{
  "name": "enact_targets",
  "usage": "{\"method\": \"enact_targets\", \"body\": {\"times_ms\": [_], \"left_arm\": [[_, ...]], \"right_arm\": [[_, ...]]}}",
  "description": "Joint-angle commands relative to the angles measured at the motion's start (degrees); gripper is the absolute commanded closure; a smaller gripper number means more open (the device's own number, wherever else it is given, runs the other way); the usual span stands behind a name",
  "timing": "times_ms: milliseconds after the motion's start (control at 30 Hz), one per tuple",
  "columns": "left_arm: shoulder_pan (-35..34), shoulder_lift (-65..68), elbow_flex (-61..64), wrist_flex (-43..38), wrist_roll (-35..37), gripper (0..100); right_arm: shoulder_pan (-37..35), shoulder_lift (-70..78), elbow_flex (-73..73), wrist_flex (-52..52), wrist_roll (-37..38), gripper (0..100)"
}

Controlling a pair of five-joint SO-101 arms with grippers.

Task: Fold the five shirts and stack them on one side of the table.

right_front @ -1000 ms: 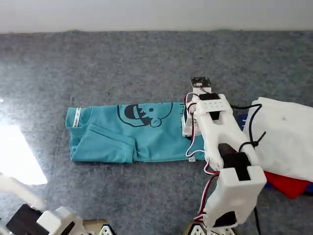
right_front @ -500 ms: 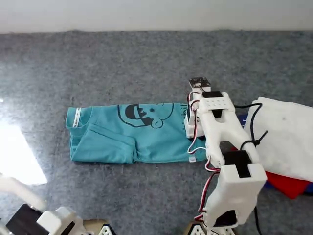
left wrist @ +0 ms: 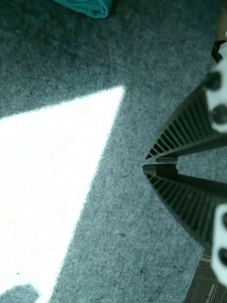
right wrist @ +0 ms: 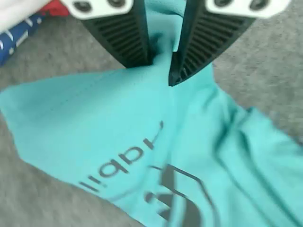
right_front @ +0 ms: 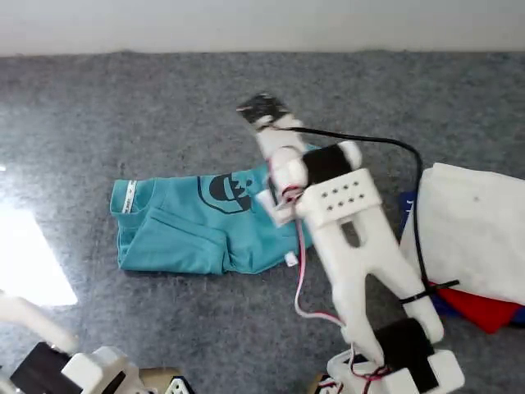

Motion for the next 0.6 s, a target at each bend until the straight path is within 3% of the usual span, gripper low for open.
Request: {"method": "enact_targets", "body": {"times_ms": [0, 333, 567], "left_arm": [[0.00, -2.55, -1.27, 0.00, 0.44, 99], [-1.32, -2.55, -1.27, 0.35, 0.44, 99], [-1.85, -2.55, -1.27, 0.00, 0.44, 99]], "right_arm": [[-6.11, -1.98, -3.96, -1.19, 0.35, 98.8], [-18.68, 7.78, -5.36, -19.12, 0.35, 98.8], [-22.99, 14.81, -10.81, -28.97, 0.79, 98.8]]}}
